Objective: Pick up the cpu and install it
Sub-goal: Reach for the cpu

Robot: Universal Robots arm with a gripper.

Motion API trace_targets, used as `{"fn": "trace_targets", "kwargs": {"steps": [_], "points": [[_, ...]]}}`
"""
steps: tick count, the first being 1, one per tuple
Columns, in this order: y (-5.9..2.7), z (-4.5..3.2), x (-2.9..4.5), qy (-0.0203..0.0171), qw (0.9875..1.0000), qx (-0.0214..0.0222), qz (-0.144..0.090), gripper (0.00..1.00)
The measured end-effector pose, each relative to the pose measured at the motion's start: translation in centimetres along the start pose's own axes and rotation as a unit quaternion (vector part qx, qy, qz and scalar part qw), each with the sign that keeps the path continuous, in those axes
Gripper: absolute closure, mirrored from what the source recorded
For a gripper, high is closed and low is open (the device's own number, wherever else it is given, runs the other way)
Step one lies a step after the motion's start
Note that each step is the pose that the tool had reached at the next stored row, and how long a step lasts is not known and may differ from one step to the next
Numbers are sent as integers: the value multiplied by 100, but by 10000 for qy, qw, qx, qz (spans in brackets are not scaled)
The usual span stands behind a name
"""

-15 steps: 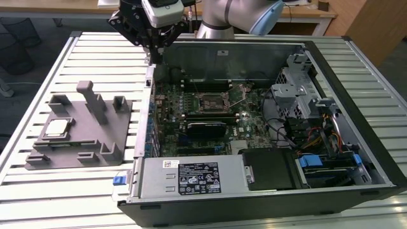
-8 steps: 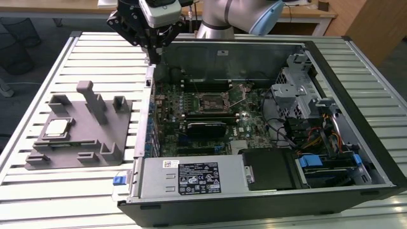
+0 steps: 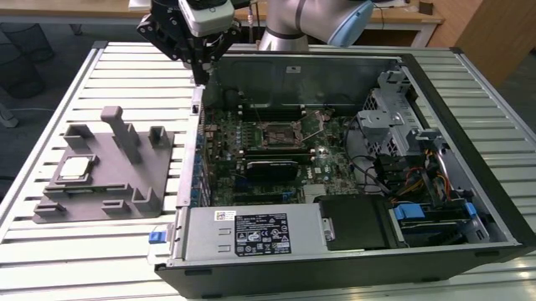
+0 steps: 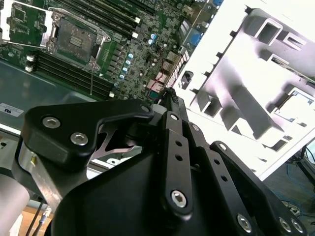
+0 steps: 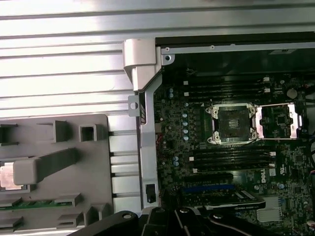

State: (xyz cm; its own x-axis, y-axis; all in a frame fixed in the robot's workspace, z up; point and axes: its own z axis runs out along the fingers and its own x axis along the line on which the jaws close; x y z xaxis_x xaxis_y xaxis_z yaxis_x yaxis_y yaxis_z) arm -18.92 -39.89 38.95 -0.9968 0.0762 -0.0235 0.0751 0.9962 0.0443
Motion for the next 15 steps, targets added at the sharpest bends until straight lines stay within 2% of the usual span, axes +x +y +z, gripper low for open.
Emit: {"fn": "trace_targets", "kwargs": {"steps": [15], "points": [[-7,3,88,0,10000,0,0,89]]}}
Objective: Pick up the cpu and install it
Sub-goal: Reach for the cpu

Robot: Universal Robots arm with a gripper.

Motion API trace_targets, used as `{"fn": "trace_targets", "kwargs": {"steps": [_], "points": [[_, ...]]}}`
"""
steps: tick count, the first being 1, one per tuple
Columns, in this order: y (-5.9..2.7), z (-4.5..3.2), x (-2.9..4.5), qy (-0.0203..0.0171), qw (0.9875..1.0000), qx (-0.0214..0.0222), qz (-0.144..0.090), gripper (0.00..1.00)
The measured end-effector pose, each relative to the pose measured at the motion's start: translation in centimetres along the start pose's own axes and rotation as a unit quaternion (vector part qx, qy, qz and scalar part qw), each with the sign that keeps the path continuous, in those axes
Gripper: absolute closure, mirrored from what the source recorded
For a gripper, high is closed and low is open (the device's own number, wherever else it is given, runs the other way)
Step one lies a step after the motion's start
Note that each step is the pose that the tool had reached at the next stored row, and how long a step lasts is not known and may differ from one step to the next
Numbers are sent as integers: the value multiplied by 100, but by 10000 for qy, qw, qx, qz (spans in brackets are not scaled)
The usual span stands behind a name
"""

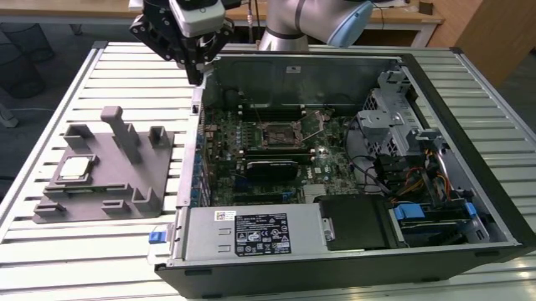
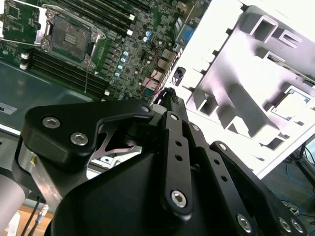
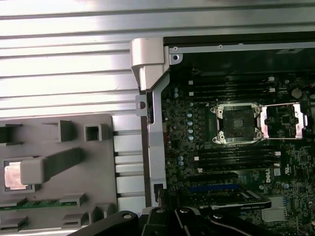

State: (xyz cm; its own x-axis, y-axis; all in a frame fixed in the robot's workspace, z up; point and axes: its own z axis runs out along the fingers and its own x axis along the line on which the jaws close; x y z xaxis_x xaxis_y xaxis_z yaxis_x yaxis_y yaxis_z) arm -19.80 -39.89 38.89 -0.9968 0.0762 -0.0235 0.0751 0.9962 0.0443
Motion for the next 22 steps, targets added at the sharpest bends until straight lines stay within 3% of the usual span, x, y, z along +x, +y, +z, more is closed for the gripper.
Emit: {"fn": "trace_targets", "kwargs": {"steps": [22], "points": [[-10,5,134,0,10000,0,0,89]]}}
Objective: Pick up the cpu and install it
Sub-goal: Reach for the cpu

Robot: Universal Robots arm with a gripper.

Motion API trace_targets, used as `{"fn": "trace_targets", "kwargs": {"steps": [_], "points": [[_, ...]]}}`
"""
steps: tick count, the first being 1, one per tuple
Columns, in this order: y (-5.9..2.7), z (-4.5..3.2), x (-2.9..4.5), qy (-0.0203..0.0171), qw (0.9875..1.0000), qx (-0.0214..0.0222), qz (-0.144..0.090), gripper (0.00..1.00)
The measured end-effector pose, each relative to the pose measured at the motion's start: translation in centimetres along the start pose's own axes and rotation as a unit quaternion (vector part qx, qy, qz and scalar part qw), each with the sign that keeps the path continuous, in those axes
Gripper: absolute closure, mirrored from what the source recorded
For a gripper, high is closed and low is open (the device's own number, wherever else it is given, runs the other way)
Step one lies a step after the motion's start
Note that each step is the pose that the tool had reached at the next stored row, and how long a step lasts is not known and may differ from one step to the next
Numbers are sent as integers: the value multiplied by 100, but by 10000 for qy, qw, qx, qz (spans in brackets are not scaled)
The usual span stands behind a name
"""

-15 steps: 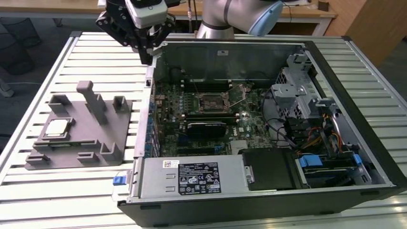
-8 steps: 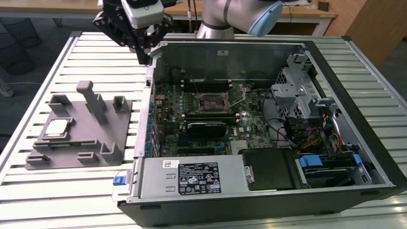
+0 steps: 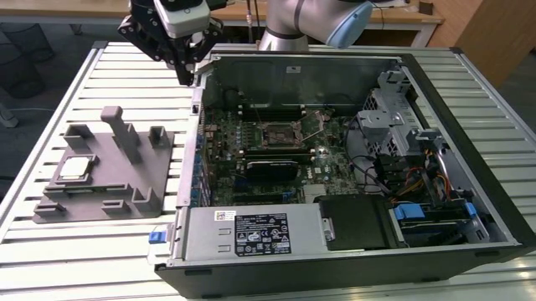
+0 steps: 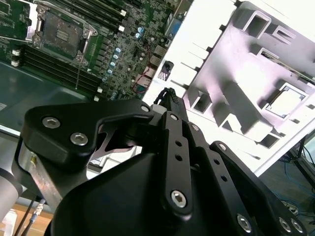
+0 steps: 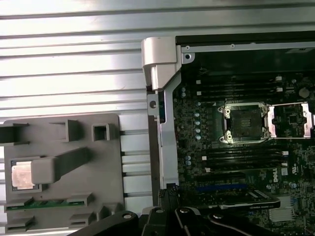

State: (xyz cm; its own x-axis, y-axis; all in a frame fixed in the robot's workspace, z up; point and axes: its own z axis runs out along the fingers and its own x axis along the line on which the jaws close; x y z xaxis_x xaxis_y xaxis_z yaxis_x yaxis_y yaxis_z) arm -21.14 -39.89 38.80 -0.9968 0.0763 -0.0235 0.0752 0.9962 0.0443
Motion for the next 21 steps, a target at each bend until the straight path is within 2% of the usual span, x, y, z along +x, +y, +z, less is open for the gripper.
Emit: {"fn": "trace_targets", "kwargs": {"steps": [21], "points": [[-13,7,168,0,10000,0,0,89]]}}
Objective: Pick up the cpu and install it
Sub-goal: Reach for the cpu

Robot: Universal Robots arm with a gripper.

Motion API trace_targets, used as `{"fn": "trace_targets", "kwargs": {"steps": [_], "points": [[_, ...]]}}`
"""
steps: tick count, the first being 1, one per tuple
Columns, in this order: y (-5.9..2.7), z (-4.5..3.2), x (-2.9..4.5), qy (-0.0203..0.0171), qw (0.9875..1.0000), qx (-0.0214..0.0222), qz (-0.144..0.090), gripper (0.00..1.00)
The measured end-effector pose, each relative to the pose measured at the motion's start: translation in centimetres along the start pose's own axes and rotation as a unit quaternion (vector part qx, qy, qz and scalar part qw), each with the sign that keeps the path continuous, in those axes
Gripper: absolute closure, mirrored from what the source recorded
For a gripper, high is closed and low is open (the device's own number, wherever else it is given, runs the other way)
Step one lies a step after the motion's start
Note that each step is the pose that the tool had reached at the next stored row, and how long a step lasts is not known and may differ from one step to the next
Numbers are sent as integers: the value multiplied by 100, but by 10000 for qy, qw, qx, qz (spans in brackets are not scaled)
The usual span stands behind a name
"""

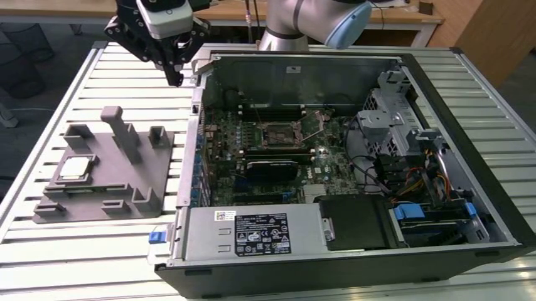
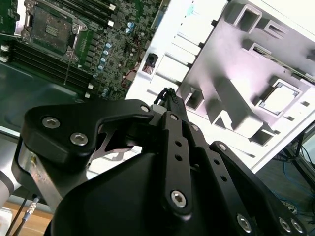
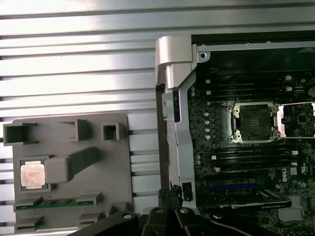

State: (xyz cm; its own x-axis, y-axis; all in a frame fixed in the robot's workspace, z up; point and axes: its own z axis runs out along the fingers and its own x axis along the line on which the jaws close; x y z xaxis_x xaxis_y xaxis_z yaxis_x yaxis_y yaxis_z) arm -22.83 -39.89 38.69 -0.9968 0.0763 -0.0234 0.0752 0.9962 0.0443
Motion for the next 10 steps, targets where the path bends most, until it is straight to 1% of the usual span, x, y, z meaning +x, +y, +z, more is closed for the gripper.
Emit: {"fn": "trace_targets", "kwargs": {"steps": [10], "points": [[-7,4,84,1,10000,0,0,89]]}}
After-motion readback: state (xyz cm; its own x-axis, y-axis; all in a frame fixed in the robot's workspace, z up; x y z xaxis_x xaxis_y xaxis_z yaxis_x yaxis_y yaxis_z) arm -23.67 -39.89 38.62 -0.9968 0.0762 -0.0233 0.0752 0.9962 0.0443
